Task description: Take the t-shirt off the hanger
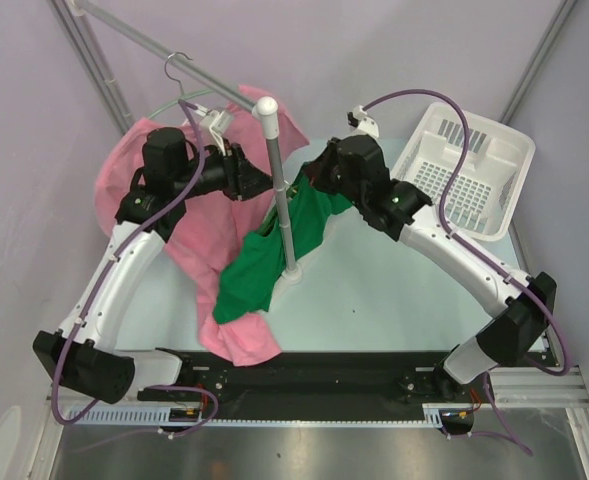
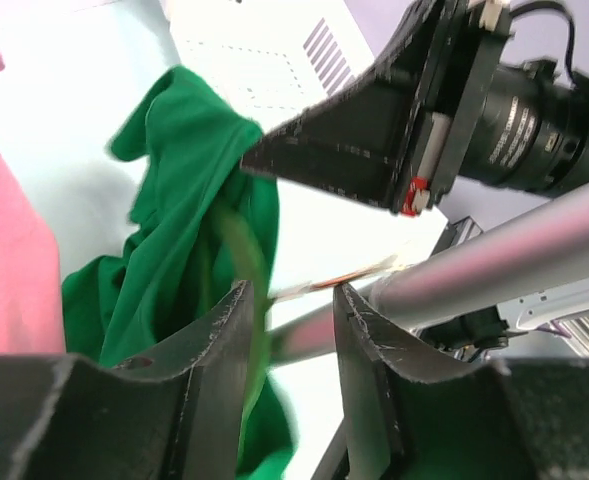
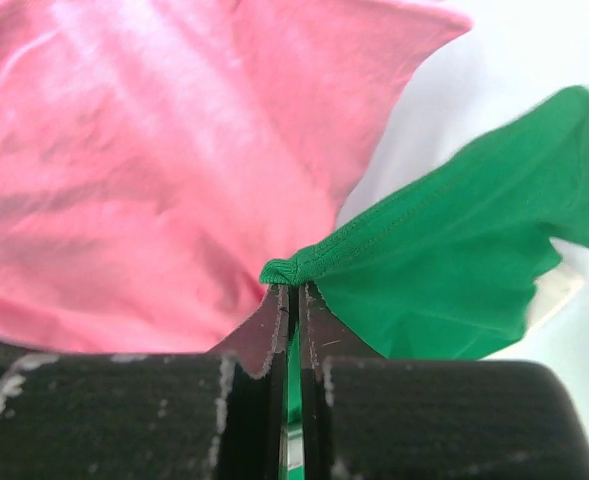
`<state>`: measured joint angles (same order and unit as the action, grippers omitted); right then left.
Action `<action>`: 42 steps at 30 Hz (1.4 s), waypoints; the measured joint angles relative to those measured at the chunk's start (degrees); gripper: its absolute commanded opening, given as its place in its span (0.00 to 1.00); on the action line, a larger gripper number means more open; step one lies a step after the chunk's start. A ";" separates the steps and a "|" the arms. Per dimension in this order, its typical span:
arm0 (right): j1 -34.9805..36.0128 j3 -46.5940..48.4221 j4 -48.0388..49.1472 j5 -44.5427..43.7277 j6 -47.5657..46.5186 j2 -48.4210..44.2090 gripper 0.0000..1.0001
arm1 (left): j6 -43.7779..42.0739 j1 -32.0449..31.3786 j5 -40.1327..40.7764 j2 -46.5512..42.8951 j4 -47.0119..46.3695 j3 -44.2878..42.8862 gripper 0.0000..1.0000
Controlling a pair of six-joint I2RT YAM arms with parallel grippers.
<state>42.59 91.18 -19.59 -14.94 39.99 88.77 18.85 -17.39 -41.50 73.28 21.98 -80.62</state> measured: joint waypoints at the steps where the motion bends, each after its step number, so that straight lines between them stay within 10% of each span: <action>1: 0.11 -0.70 0.68 0.66 0.09 -0.42 0.00 | 0.26 -0.02 -0.17 0.02 -0.35 0.00 0.43; 9: 0.79 -2.32 3.34 3.15 2.03 -1.86 0.00 | 0.66 -0.02 1.40 0.70 0.09 0.24 0.59; 16: 0.83 -2.99 4.07 4.63 3.54 -1.88 0.00 | -0.33 -0.13 7.56 -1.75 4.33 4.83 0.43; 23: 0.81 -3.34 4.11 5.62 4.68 -1.88 0.00 | -1.36 -0.13 10.36 -5.60 6.29 8.98 0.48; 30: 0.81 -4.11 4.46 6.40 5.22 -2.01 0.00 | -0.48 -0.11 11.41 -3.76 5.01 10.56 0.02; 42: -1.31 -10.19 4.94 4.61 5.05 -5.97 0.00 | -1.01 -0.13 20.35 -10.01 9.35 6.19 0.00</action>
<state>41.28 80.99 -14.66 -10.33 45.04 82.81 17.85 -17.52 -21.15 63.26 31.33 -74.43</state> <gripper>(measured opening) 0.022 0.019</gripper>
